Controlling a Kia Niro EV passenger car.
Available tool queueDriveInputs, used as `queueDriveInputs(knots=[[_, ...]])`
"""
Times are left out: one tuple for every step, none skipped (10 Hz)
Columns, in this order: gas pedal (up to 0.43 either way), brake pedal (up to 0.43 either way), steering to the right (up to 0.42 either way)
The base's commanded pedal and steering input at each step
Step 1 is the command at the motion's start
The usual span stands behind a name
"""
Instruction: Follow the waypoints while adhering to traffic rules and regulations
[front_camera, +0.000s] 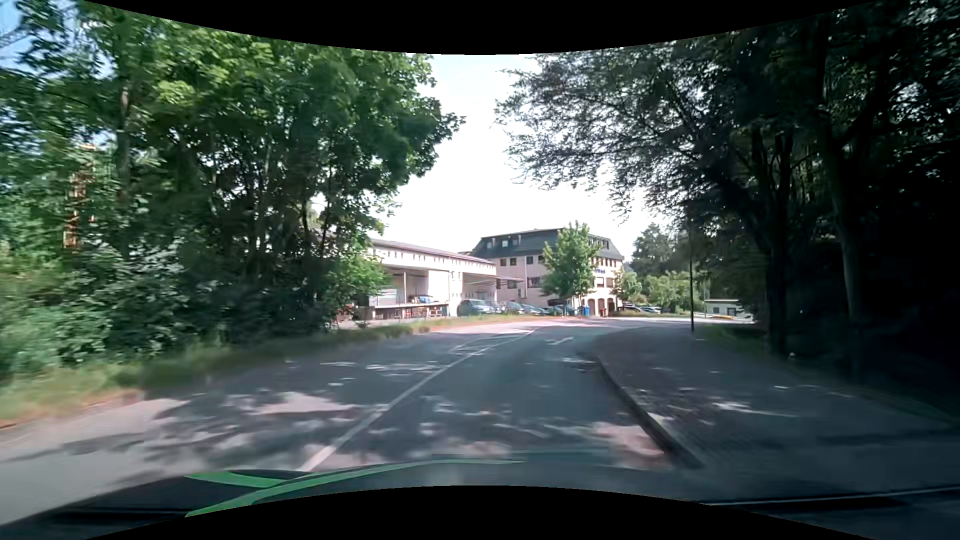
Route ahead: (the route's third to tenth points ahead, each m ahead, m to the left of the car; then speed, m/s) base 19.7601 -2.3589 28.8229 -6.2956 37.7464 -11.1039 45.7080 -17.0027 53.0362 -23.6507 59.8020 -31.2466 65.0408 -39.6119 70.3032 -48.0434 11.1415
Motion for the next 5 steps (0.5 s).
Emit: queueDriveInputs(knots=[[0.047, 0.0, 0.074], [0.047, 0.0, 0.077], [0.047, 0.0, 0.077], [0.047, 0.0, 0.077], [0.047, 0.0, 0.077]])
